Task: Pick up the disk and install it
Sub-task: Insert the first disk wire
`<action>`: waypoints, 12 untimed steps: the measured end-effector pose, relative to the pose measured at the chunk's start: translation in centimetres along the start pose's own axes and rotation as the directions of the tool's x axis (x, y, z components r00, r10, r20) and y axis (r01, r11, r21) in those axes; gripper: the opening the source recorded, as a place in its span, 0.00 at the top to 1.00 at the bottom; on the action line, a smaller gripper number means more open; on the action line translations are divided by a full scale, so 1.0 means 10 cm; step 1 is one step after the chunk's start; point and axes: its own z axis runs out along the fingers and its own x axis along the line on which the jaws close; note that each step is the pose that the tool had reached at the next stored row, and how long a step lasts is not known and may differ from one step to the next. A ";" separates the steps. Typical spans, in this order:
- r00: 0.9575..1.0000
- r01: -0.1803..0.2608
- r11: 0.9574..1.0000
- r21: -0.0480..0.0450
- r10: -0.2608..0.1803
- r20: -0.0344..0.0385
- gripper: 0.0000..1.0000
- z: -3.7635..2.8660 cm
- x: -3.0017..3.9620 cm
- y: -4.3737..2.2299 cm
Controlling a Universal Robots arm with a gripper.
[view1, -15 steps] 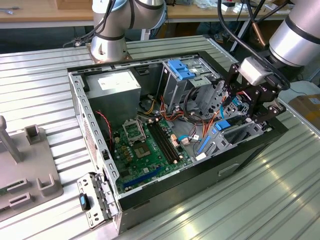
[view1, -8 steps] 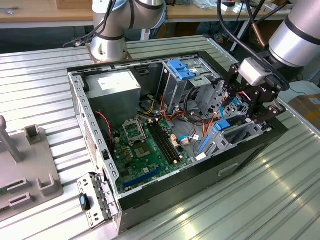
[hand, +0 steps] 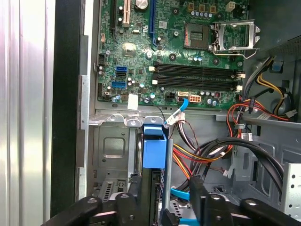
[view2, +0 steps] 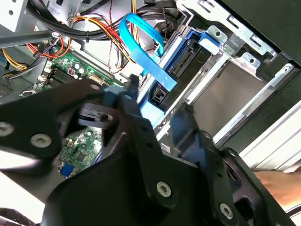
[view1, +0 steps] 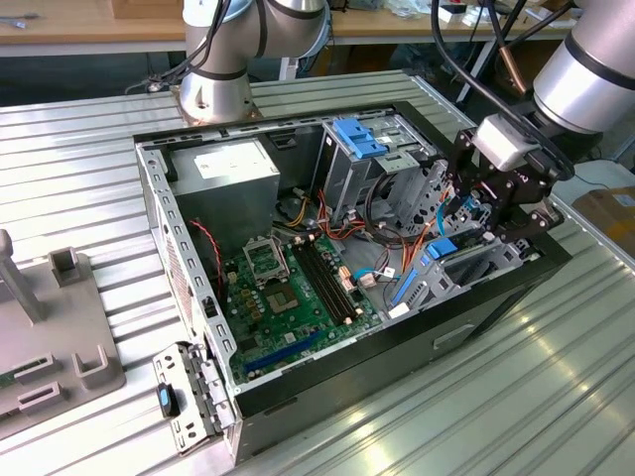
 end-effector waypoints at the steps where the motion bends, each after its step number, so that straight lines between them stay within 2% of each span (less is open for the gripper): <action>1: 1.000 0.000 1.000 0.000 0.000 0.000 0.52 0.001 0.000 0.000; 2: 1.000 0.000 1.000 0.000 0.000 0.000 0.64 0.001 0.000 0.000; 3: 1.000 0.000 1.000 0.000 0.000 0.000 0.70 0.001 0.000 0.000; 4: 1.000 0.000 1.000 0.000 0.000 0.000 0.70 0.001 0.000 0.000; 5: 1.000 0.000 1.000 0.000 0.000 0.000 0.88 0.002 0.000 0.000; 12: 1.000 0.000 1.000 0.000 0.000 0.000 0.89 0.004 0.000 0.000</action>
